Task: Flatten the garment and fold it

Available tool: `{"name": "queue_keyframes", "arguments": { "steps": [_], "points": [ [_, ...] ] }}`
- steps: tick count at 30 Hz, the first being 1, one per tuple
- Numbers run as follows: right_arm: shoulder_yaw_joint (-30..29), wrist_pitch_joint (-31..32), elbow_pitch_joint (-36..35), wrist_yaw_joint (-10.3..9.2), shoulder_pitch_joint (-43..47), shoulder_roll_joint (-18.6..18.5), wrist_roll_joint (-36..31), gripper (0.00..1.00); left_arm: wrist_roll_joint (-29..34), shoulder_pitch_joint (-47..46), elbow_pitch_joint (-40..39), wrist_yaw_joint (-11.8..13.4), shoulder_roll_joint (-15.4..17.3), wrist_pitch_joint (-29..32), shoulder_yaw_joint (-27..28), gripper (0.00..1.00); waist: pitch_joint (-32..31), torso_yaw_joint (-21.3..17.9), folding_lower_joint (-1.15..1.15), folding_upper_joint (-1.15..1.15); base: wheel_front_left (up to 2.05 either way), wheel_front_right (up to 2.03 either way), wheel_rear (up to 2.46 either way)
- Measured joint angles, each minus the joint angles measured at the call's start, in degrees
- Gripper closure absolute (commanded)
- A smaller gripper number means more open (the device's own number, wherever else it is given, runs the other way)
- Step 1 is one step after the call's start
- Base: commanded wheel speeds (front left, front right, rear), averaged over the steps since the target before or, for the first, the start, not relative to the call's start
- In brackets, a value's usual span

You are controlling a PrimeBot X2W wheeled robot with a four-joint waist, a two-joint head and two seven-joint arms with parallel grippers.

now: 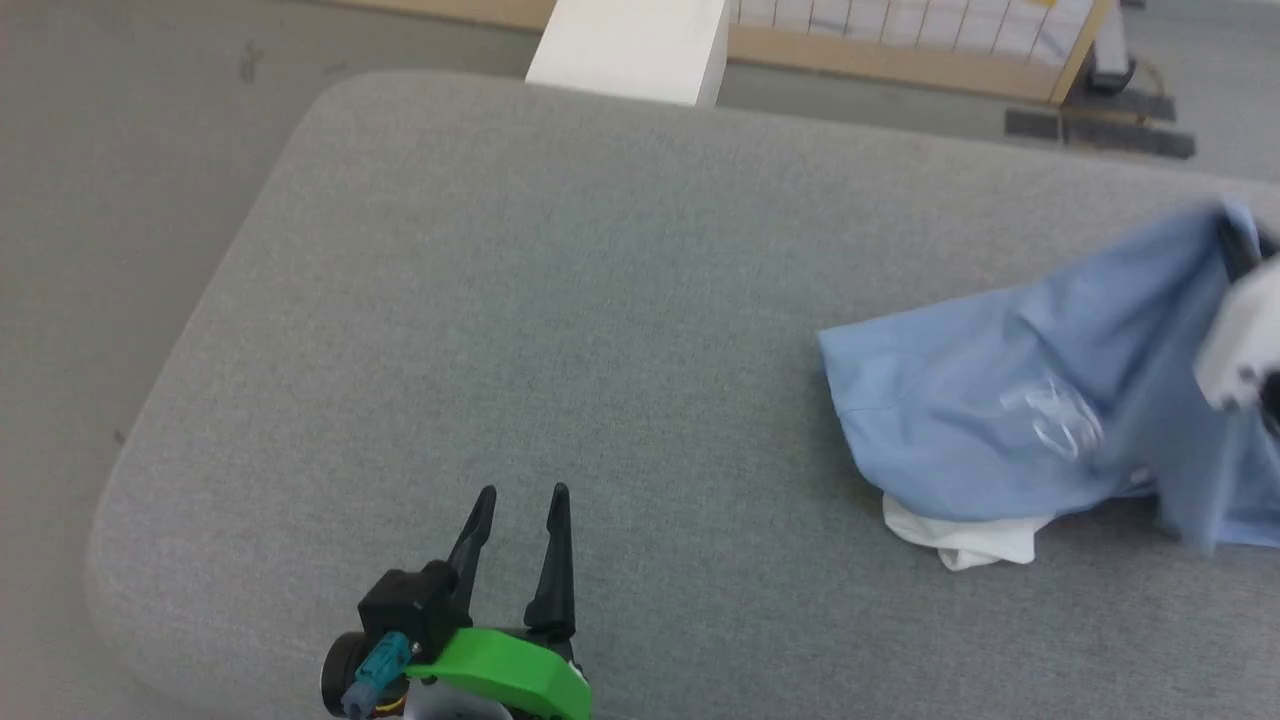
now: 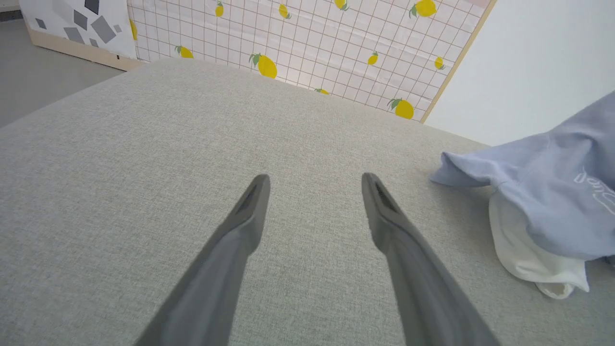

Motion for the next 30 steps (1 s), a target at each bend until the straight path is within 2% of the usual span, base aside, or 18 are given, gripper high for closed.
{"name": "queue_keyframes", "arguments": {
  "steps": [4,7,9,10,11,14,16,21,23,24,30],
  "points": [
    [7.49,-0.97,-6.75,0.0,-3.37,2.12,4.37,1.0,0.0,0.49,0.24,-0.47,0.0,-0.01,0.64,0.0,-2.1,-0.37,0.0,0.0,0.0,0.0,0.0],
    [14.74,0.67,-11.9,0.0,-2.99,4.56,8.65,1.0,0.0,1.21,0.13,-0.76,-0.01,-0.01,1.12,0.0,-3.24,-0.43,0.0,0.0,0.0,0.0,0.0],
    [20.05,2.71,-15.44,0.0,-0.81,5.31,11.18,1.0,0.0,1.5,0.01,-0.86,-0.01,0.0,1.35,0.0,-3.49,-0.07,0.0,0.0,0.0,0.0,0.0],
    [24.47,5.0,-17.75,0.0,3.24,6.19,14.1,1.0,0.0,1.92,-0.22,-0.86,0.0,0.0,1.63,0.0,-3.34,0.4,0.0,0.0,0.0,0.0,0.0],
    [25.88,5.6,-18.27,0.0,5.02,6.33,14.91,1.0,0.0,2.09,-0.32,-0.85,0.0,0.0,1.69,0.0,-3.17,0.59,0.0,0.0,0.0,0.0,0.0],
    [30.09,6.89,-18.11,0.0,11.25,5.98,16.64,1.0,-0.14,2.43,-0.38,-0.83,-0.01,-0.01,1.66,0.0,-2.46,1.36,0.0,0.0,0.0,0.0,0.0],
    [33.1,6.95,-16.34,0.0,14.98,4.43,16.73,1.0,-0.59,2.43,-0.35,-0.83,-0.01,-0.01,1.53,0.0,-2.03,2.0,0.0,0.0,0.0,0.0,0.0],
    [36.26,7.47,-10.48,-0.02,20.03,2.23,16.53,1.0,-1.36,2.34,-0.12,-0.83,-0.01,-0.01,1.36,0.0,-1.31,3.44,0.0,0.0,0.0,0.0,0.0],
    [36.65,6.46,-9.59,-0.01,19.92,1.68,15.88,0.42,-1.48,2.31,0.07,-0.82,-0.01,0.0,1.33,0.0,-1.24,3.76,0.0,0.0,0.0,0.0,0.0],
    [36.37,5.55,-9.53,-0.01,19.8,1.87,15.85,0.0,-1.49,2.31,0.11,-0.81,-0.01,0.0,1.34,0.0,-1.31,3.79,0.0,0.0,0.0,0.0,0.0],
    [29.87,1.67,-10.88,-0.01,16.03,4.49,15.78,0.0,-1.65,2.37,0.16,-0.38,-0.01,-0.01,1.45,0.0,-2.3,2.88,0.0,0.0,0.0,0.0,0.0]
  ]
}}
